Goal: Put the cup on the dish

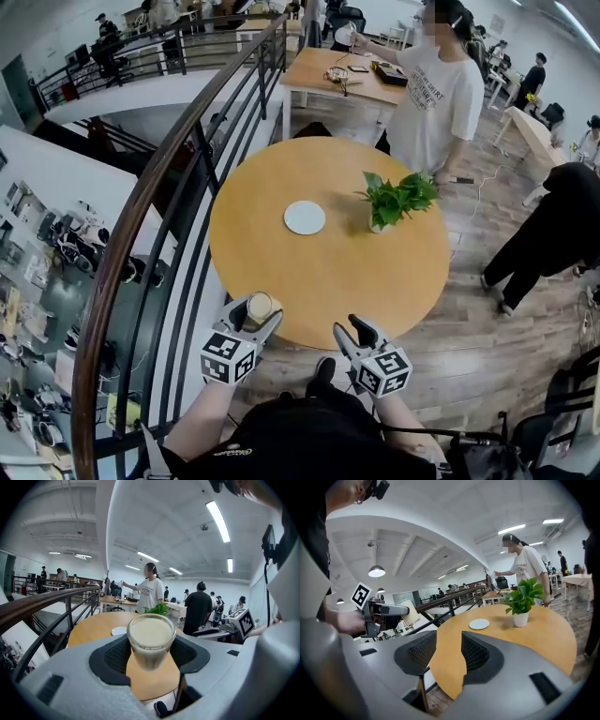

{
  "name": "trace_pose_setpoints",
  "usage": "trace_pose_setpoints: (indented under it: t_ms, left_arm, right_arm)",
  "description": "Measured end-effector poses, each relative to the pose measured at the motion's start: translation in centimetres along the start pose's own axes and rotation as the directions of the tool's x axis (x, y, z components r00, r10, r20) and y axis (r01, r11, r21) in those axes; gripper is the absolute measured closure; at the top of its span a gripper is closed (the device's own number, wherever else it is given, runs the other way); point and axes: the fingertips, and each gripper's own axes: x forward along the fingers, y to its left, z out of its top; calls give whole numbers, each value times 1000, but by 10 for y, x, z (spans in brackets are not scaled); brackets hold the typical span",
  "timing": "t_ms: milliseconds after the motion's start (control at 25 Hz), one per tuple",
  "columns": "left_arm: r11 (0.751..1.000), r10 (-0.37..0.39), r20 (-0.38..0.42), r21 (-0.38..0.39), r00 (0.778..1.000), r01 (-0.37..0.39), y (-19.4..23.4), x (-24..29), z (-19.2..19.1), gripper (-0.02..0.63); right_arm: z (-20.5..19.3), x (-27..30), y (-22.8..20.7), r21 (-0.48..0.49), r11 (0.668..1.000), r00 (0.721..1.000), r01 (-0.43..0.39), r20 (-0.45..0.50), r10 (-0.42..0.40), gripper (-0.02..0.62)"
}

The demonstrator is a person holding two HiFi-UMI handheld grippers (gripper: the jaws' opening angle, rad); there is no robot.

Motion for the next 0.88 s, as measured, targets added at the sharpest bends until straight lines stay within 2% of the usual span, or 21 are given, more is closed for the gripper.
trace_pose_setpoints:
  t_ms: [520, 880]
  left_arm:
    - [997, 72, 25, -15, 997, -72, 1, 96, 49, 344]
    - [995, 96, 14, -36, 995, -95, 11, 124, 62, 344]
  right_arm:
    - [56, 35, -96, -41, 995, 996, -90, 13, 91, 445]
    - [69, 53, -123, -24, 994, 995, -104, 1, 104, 445]
